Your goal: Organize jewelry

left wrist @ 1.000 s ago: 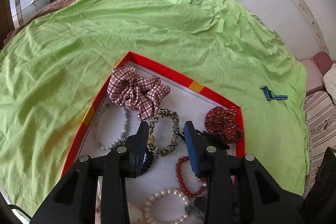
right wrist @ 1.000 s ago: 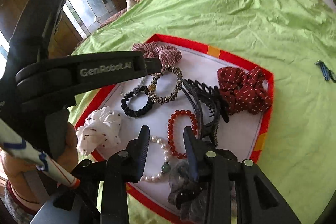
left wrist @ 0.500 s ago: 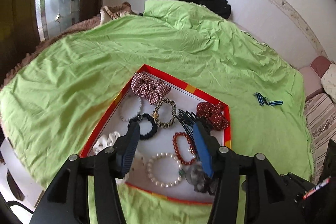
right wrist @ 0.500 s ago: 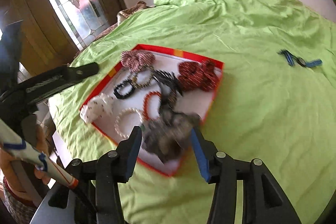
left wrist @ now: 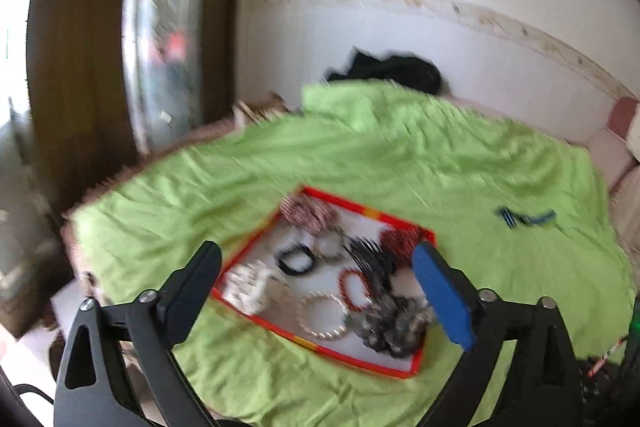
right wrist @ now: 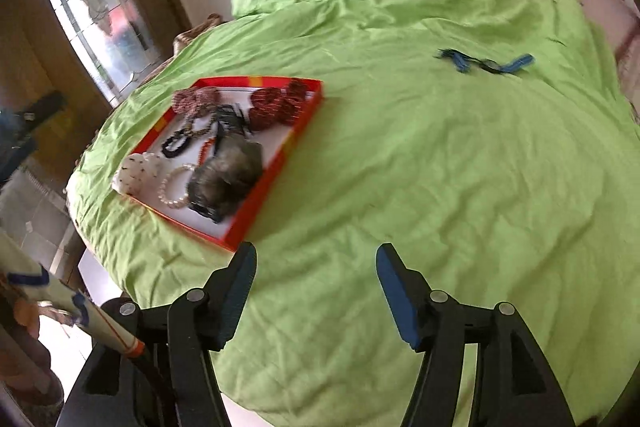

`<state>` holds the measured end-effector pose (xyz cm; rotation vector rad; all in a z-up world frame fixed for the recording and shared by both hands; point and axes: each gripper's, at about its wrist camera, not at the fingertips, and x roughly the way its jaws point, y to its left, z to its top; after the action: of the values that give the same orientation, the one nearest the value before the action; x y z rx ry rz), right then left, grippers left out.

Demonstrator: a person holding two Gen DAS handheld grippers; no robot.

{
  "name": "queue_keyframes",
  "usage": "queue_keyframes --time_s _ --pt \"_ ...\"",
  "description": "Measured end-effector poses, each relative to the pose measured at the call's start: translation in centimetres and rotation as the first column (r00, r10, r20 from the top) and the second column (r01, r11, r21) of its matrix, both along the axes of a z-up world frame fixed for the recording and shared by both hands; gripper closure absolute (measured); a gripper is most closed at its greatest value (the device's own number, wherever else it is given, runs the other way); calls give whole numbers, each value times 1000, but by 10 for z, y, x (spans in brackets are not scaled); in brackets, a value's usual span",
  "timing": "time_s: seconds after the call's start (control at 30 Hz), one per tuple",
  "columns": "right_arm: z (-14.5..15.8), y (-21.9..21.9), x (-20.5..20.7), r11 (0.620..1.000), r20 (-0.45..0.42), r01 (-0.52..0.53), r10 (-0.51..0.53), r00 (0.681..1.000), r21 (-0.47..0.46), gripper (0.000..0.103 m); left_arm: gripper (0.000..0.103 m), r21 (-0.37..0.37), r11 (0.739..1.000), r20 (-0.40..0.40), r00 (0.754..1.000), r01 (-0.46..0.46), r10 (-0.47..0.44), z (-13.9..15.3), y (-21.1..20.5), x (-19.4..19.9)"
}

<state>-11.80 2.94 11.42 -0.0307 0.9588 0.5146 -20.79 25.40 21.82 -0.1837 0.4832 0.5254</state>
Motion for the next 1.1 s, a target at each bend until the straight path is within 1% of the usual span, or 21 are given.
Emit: queue_keyframes --time_s 0.03,0.07,0.17,0.23,0.3,0.37,0.47,0.53,0.6,0.67,0.77,0.87,0.93,1.0,1.1 --pt "-1 -6 -2 1000 1 11 -11 1000 3 36 1 31 999 34 999 -41 40 9 -7 -10" --pt "-1 -12 -4 1000 3 23 -23 1000 8 35 0 48 997 60 997 -61 58 15 -10 -17" --pt "-1 -22 -11 999 14 39 -39 999 13 35 0 114 986 156 982 -124 105 36 -26 -43" --pt "1 -27 -19 999 33 46 -46 998 11 33 0 148 977 179 976 -154 126 46 -35 -54" --pt "3 -32 -25 998 45 55 -56 997 12 32 0 169 975 187 976 -145 113 54 -41 -60" --pt "5 -37 -29 997 55 70 -70 996 16 31 0 170 977 189 977 -129 96 58 -46 -65" --pt "8 -43 -34 996 73 93 -94 993 15 30 0 169 979 196 978 -110 76 56 -56 -72" --pt "11 -48 -38 994 94 110 -111 989 12 27 0 164 984 179 983 -73 43 50 -62 -70" --pt "11 -54 -41 992 108 130 -130 986 8 25 0 151 989 132 991 -6 -14 42 -69 -64" --pt "11 -58 -42 989 114 147 -145 983 -9 24 0 128 991 97 994 36 -49 35 -75 -59" --pt "8 -64 -42 986 109 165 -162 981 -19 24 0 78 992 57 993 97 -102 23 -85 -51" --pt "7 -68 -40 984 103 178 -175 979 -25 23 0 44 988 20 988 150 -151 11 -96 -44" --pt "8 -70 -38 982 118 181 -174 978 -52 23 0 20 985 -9 986 169 -168 2 -103 -40" --pt "10 -68 -35 980 150 176 -160 976 -97 23 0 -6 983 -44 982 182 -182 -8 -108 -34" --pt "16 -70 -30 972 198 164 -130 972 -168 21 0 -11 983 -105 978 181 -181 -23 -114 -26"
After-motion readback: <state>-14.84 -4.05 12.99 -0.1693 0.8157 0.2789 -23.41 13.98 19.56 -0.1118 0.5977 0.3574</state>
